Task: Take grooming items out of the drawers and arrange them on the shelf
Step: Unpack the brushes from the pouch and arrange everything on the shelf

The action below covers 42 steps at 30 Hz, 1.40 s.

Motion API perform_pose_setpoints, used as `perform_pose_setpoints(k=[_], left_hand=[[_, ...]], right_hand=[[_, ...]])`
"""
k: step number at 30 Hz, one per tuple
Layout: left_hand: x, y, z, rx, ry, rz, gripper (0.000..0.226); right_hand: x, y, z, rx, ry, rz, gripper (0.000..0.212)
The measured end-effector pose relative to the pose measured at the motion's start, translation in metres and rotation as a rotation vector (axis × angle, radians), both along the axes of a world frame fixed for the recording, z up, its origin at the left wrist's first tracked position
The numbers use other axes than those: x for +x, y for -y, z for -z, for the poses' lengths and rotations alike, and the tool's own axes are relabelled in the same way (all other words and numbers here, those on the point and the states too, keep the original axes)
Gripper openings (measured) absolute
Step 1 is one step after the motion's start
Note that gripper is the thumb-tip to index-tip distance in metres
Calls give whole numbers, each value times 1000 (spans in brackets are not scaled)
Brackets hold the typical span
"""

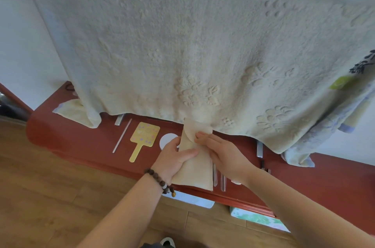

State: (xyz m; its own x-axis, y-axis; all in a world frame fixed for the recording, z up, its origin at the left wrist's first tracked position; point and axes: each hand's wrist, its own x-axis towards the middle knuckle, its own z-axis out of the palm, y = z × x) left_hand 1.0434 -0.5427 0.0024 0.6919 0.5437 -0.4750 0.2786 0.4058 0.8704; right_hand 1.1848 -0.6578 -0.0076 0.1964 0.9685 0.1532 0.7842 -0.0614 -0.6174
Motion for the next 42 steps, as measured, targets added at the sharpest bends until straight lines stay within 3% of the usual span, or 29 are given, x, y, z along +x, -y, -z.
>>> perform_pose_setpoints(k=[4,6,11,15,21,28,30,32,37,39,42], left_hand=[[5,-6,18,35,-13,12,32],[6,-8,26,55,-37,15,33],[5,-12,44,164,-121,68,37],[5,-19,51,279,-153,116,40],[-11,-29,57,453,-279,156,57],[-36,-30,69,617,-359,220,52],[-39,-28,70,687,-388,249,52],[-41,-27,71,750,-409,265,52],[-43,-24,74,824,-441,260,50],[-42,-21,73,845,-453,246,49],[-42,-15,72,866,-464,219,48]], right_hand=[[-10,2,10,-10,-326,448,45],[-18,-1,17,-91,-591,633,46],[-25,-13,38,-136,-900,819,23],[-23,-24,43,-45,-1203,856,24],[-5,-32,52,-71,-1021,998,19],[-9,-45,67,-241,-638,1020,15],[-12,-44,66,-285,-569,944,15],[-16,-41,65,-382,-456,806,32],[-45,-23,78,-515,88,419,74],[-56,-18,88,-558,242,260,79],[-61,-15,105,-625,271,185,74]])
